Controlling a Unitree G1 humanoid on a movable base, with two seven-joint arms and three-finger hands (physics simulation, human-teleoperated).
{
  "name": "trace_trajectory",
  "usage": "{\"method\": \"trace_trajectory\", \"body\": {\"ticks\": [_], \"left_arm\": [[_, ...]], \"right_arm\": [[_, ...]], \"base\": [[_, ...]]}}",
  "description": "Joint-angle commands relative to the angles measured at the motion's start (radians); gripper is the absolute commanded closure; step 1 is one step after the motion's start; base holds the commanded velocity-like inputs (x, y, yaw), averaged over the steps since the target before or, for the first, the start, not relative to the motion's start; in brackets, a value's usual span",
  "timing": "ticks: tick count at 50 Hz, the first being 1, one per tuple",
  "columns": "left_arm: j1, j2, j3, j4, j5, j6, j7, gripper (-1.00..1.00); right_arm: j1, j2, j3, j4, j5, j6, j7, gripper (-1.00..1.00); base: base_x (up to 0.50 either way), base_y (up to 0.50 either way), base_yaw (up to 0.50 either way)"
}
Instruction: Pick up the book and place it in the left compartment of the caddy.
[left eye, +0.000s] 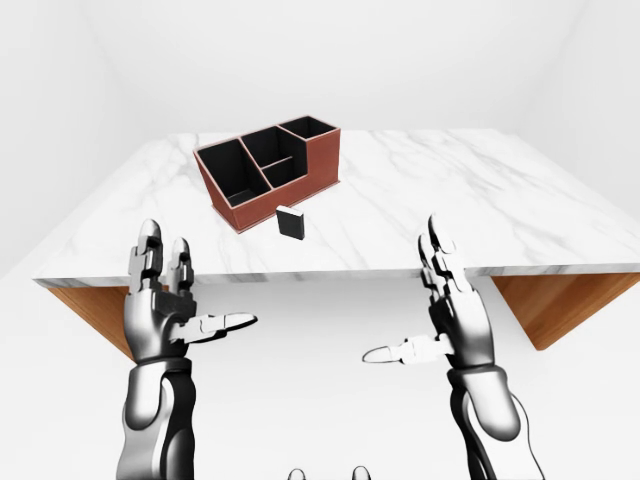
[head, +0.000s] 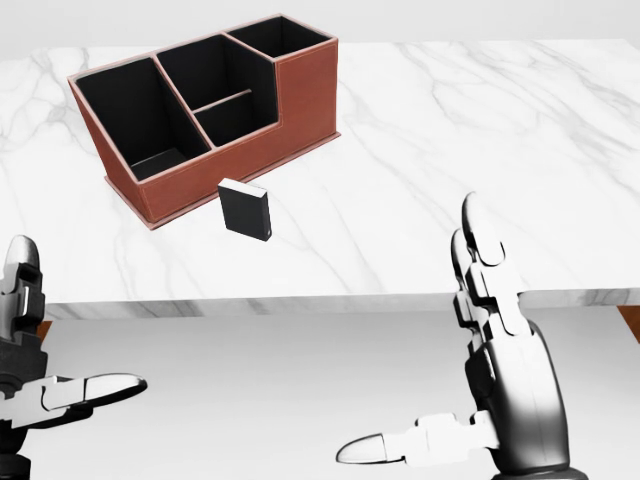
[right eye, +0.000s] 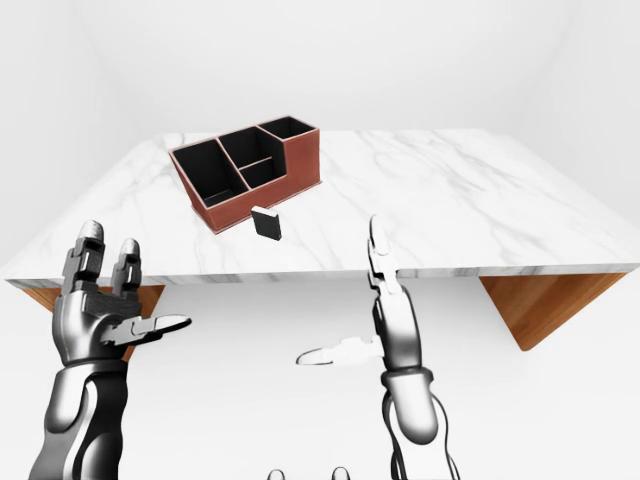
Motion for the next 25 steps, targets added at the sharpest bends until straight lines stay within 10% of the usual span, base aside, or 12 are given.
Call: {"method": "trace_trajectory", "body": {"ticks": [1, 25], "left_arm": [[0.003, -0.002, -0.007, -0.008, 0.005, 0.000, 0.004, -1.00], [0.007, -0.002, 0.001, -0.032, -0.002, 0.000, -0.003, -1.00]], "right_arm": [[0.031, -0.018, 0.057, -0.089, -0.045, 0.000, -0.023, -1.00], [0.027, -0.014, 0.048, -0.095, -0.049, 0.000, -0.017, -1.00]], "base": [[0.00, 0.00, 0.00], [0.00, 0.41, 0.00]]}}
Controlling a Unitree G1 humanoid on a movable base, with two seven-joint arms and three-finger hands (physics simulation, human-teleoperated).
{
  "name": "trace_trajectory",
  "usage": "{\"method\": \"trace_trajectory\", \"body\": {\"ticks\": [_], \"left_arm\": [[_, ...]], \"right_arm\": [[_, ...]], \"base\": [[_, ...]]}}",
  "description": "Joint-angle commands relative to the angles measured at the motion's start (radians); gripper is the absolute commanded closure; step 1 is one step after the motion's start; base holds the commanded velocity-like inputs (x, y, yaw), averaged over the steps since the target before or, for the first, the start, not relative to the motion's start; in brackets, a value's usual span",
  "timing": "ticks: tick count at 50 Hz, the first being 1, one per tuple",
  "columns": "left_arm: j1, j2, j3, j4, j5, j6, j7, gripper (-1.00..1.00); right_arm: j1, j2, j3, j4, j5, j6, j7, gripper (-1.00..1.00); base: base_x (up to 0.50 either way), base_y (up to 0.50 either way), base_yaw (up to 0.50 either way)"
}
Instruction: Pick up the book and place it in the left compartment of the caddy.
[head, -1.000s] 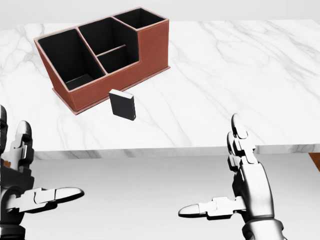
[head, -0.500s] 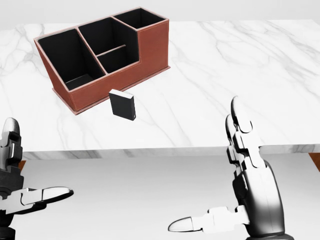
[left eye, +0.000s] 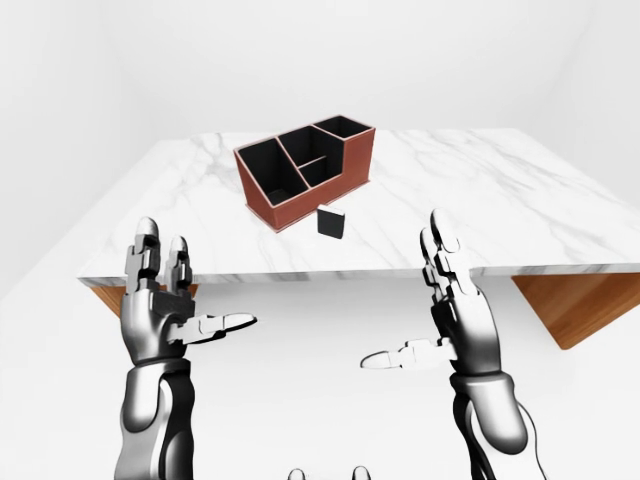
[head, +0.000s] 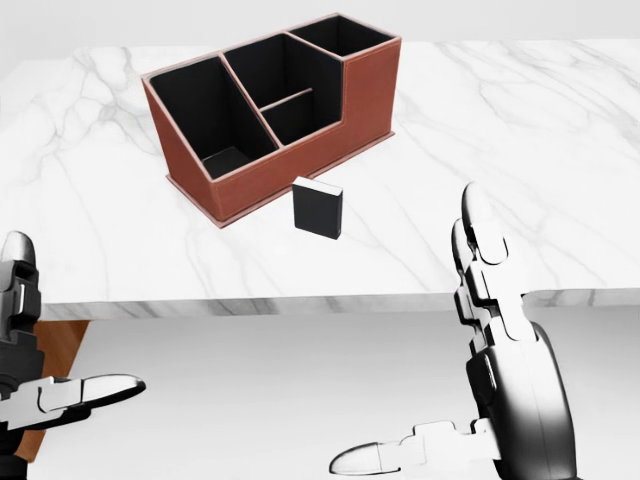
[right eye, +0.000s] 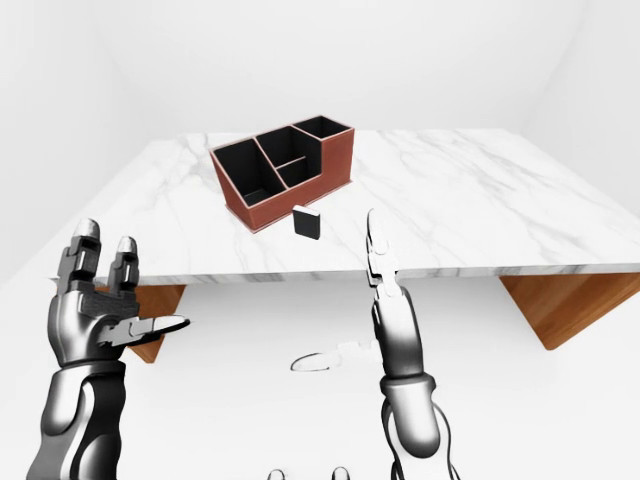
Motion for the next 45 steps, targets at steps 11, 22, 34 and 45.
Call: {"method": "trace_trajectory", "body": {"ticks": [11, 22, 34, 45], "left_arm": [[0.002, -0.001, 0.001, -0.006, 0.003, 0.000, -0.006, -1.00], [-0.004, 0.000, 0.002, 0.005, 0.008, 0.000, -0.002, -1.00], [0.002, 0.000, 0.004, -0.003, 0.005, 0.000, -0.006, -1.00], [0.001, -0.001, -0.001, 0.006, 0.016, 0.000, -0.009, -1.00]], "right_arm": [[0.001, 0.001, -0.003, -0.012, 0.007, 0.000, 0.000, -1.00], [0.009, -0.005, 0.013, -0.005, 0.013, 0.000, 0.009, -1.00], [0.020, -0.013, 0.022, -0.013, 0.014, 0.000, 0.023, -1.00], [0.019, -0.015, 0.029, -0.007, 0.004, 0.000, 0.025, -1.00]], "base": [[0.00, 0.50, 0.00], [0.02, 0.50, 0.00], [0.37, 0.42, 0.00], [0.50, 0.26, 0.00]]}}
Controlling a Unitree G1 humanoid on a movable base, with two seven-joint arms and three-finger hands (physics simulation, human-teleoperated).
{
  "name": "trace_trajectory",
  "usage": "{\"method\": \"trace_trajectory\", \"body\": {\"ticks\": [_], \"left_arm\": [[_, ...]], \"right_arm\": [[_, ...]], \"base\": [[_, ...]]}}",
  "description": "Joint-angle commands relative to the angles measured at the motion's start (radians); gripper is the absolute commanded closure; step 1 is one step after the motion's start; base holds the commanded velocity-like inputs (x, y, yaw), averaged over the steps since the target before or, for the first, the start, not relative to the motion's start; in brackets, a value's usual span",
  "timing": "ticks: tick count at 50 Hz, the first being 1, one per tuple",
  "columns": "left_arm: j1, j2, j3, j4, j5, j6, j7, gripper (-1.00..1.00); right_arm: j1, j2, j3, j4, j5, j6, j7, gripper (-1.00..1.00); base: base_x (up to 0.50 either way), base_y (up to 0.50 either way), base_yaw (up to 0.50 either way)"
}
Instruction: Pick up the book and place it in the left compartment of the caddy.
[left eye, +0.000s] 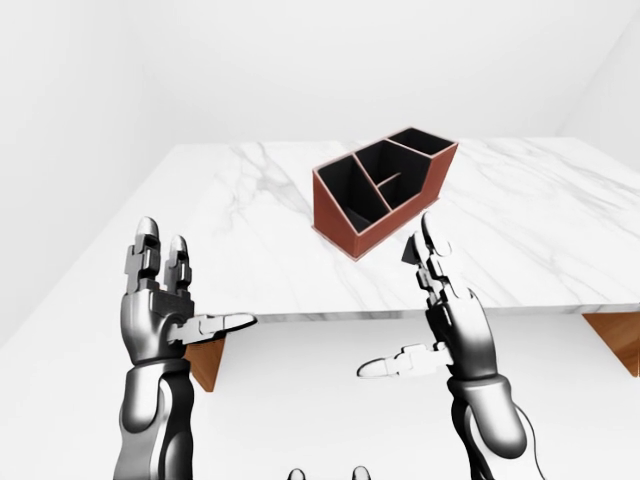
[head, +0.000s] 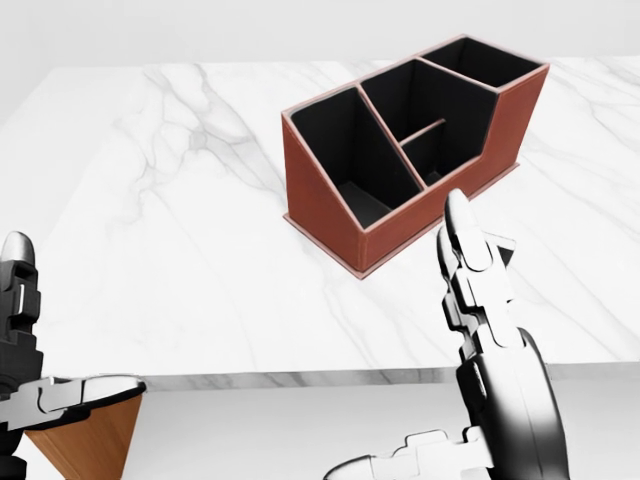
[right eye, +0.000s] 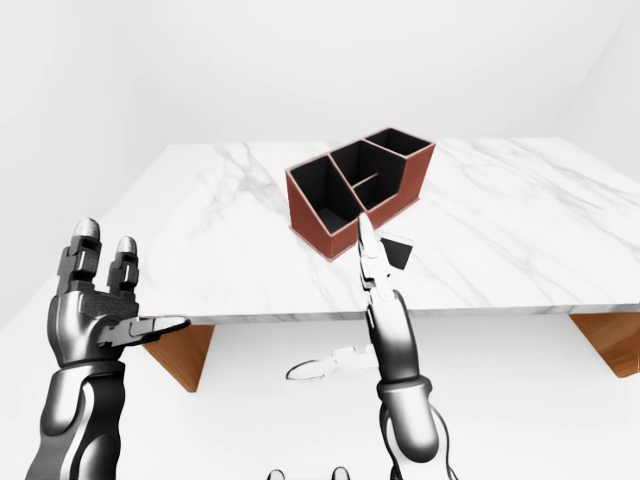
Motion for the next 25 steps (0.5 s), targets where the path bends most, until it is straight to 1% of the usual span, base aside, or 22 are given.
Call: {"method": "trace_trajectory", "body": {"ticks": [1, 6, 9, 14, 15, 25], "left_arm": [[0.001, -0.002, -0.004, 0.005, 0.007, 0.000, -0.004, -1.00], [0.001, -0.002, -0.004, 0.004, 0.007, 0.000, -0.004, -1.00], [0.004, -0.002, -0.004, -0.003, 0.006, 0.000, -0.004, -1.00], [0.004, -0.003, -0.003, -0.003, 0.006, 0.000, -0.005, -1.00], [-0.003, 0.000, 0.002, 0.005, 0.000, 0.000, -0.007, -1.00], [0.006, -0.003, 0.002, -0.011, -0.002, 0.000, -0.007, -1.00]], "right_arm": [[0.004, -0.003, 0.006, 0.001, -0.004, 0.000, 0.005, -1.00], [0.005, -0.003, 0.004, -0.001, -0.001, 0.000, 0.006, -1.00], [0.007, -0.004, 0.000, 0.003, 0.015, 0.000, 0.015, -1.00], [0.006, -0.002, -0.011, 0.009, 0.028, 0.000, 0.022, -1.00], [0.012, -0.006, 0.002, -0.009, 0.010, 0.000, 0.022, -1.00], [0.014, -0.006, 0.001, -0.013, 0.011, 0.000, 0.022, -1.00]], "base": [[0.50, 0.25, 0.00], [0.50, 0.25, 0.00], [0.50, 0.11, 0.00], [0.50, 0.01, 0.00], [0.50, -0.04, 0.00], [0.50, -0.02, 0.00]]}}
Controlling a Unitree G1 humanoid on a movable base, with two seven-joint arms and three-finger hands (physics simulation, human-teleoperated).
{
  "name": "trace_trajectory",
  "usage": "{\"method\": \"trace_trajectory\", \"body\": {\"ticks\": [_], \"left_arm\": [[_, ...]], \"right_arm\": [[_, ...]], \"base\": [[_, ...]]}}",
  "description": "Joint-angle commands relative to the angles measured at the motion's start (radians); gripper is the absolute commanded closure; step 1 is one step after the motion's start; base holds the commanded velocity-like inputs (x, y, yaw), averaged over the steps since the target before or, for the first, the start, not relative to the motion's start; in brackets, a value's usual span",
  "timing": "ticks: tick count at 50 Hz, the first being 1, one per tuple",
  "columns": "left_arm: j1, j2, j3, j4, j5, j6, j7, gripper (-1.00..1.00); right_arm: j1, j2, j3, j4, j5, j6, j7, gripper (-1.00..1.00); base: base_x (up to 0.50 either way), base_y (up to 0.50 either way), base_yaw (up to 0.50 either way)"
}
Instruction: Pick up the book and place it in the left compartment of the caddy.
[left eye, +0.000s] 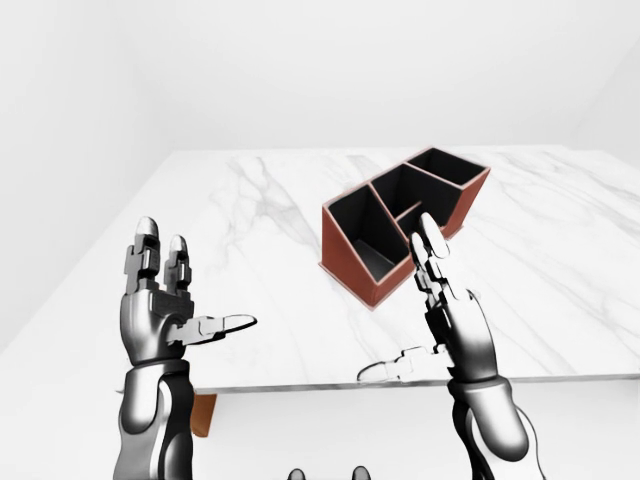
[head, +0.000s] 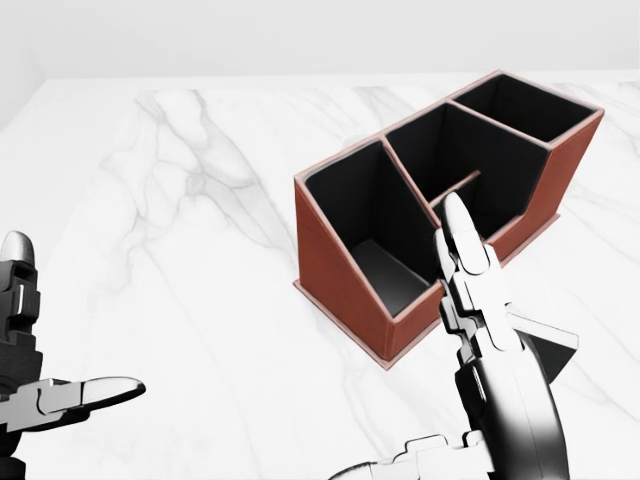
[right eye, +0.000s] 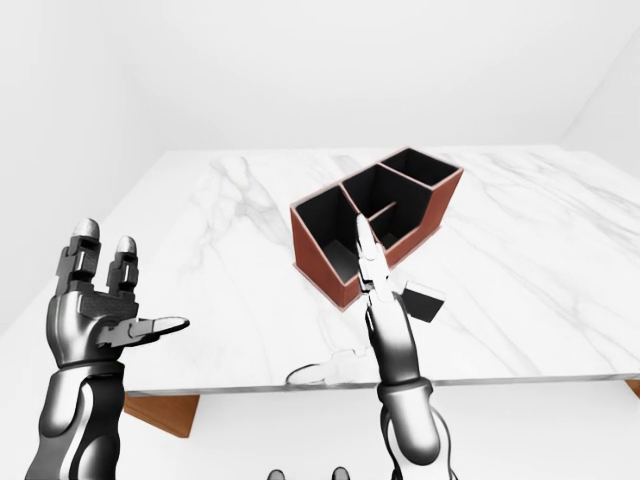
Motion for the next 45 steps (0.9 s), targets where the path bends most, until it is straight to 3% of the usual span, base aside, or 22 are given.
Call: {"method": "trace_trajectory", "body": {"ticks": [1, 45], "left_arm": [[0.004, -0.002, 0.001, -0.009, -0.003, 0.000, -0.002, -1.00], [0.011, -0.006, -0.004, -0.022, 0.001, 0.000, -0.005, -1.00]], "right_arm": [[0.004, -0.001, 0.000, -0.006, 0.001, 0.000, 0.004, -1.00], [0.003, 0.006, -0.027, -0.006, 0.010, 0.000, -0.004, -1.00]], "base": [[0.50, -0.01, 0.00], [0.48, -0.01, 0.00]]}}
